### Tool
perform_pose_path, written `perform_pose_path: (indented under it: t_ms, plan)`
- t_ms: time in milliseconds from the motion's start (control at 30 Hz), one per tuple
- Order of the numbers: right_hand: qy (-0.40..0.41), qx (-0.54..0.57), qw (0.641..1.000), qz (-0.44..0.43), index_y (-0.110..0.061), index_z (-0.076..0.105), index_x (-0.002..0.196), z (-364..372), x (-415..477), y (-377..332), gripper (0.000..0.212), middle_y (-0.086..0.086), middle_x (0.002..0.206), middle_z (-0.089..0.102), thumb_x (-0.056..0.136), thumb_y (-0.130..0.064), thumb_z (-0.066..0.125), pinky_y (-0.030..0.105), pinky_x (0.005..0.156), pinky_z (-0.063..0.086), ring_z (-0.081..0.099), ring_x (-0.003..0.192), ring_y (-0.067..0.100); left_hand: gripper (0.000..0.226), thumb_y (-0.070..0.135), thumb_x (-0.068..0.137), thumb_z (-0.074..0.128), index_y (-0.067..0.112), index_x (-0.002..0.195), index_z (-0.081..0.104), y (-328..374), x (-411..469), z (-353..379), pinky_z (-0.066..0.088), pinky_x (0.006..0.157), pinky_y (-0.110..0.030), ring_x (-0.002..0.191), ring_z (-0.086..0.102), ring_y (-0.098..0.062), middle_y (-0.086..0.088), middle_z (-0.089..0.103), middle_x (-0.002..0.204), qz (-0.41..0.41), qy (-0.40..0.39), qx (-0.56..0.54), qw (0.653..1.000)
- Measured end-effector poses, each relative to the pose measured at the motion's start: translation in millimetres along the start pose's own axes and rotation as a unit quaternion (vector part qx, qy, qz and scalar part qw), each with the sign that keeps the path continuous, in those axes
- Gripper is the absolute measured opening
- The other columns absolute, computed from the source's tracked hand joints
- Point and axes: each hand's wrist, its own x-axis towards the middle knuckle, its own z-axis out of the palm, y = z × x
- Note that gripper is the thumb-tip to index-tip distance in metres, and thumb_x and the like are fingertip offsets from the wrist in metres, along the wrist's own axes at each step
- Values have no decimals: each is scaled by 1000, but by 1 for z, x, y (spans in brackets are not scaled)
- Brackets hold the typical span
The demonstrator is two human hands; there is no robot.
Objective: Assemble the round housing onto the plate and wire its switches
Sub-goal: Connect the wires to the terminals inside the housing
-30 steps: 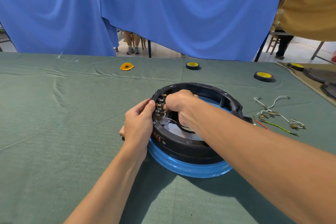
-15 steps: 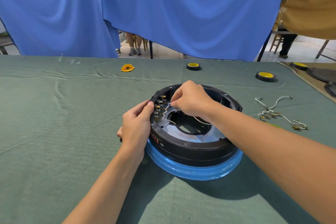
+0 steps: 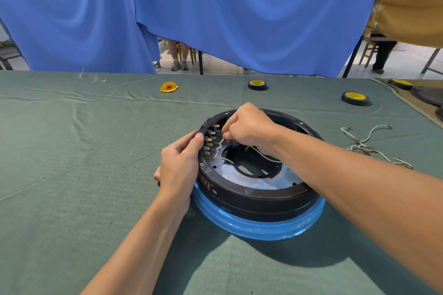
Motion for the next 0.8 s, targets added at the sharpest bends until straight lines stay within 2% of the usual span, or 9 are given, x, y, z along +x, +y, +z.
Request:
perform_pose_path:
  t_ms: [133,233,333,433,533,700,800]
  plan:
    - [-1,-56,997,-49,-15,76,94,-1,-6,0,19,6,97,71,90,-4,62,30,79,53,63,99,20,14,29,96,61,32,87,70,2,-3,0,51,93,-37,89,65,-9,19,70,85,3,-2,-5,1000]
    - [36,-111,989,-88,-17,73,102,-2,-15,0,18,7,107,69,89,-10,63,35,84,51,59,105,23,14,26,96,60,31,87,69,5,-2,0,51,91,-35,90,65,-12,18,69,83,1,-9,-1,1000]
    - [49,-147,974,-163,-20,75,95,-8,-27,-2,14,1,98,70,88,-14,65,34,80,52,62,95,20,9,24,96,60,28,98,69,6,1,-2,49,101,-42,105,66,-20,9,71,97,6,-26,8,1000]
    - [-14,-152,966,-208,-23,76,90,-10,-41,-7,8,-2,88,69,87,-23,69,33,77,53,62,88,17,29,27,90,63,20,118,68,11,2,-4,38,112,-51,118,62,-25,-4,71,116,2,-55,-14,998]
    - [-28,-183,959,-215,-23,75,94,-3,-48,-10,10,3,93,68,86,-27,70,36,79,53,62,90,22,48,37,77,60,16,119,68,14,1,-3,29,117,-54,118,63,-28,-5,73,114,-12,-61,-34,997]
    - [-1,-216,957,-194,-23,69,106,6,-51,-10,20,9,108,65,87,-27,66,41,82,52,61,99,32,39,25,88,61,10,123,68,13,-1,-1,32,116,-53,118,62,-28,-8,73,113,-15,-46,-51,998]
    - [-13,-189,965,-181,-27,72,101,5,-50,-9,15,8,107,67,86,-25,68,41,84,53,62,98,32,50,35,76,59,14,121,69,13,-1,-2,26,118,-55,123,59,-30,-10,72,116,-26,-48,-54,997]
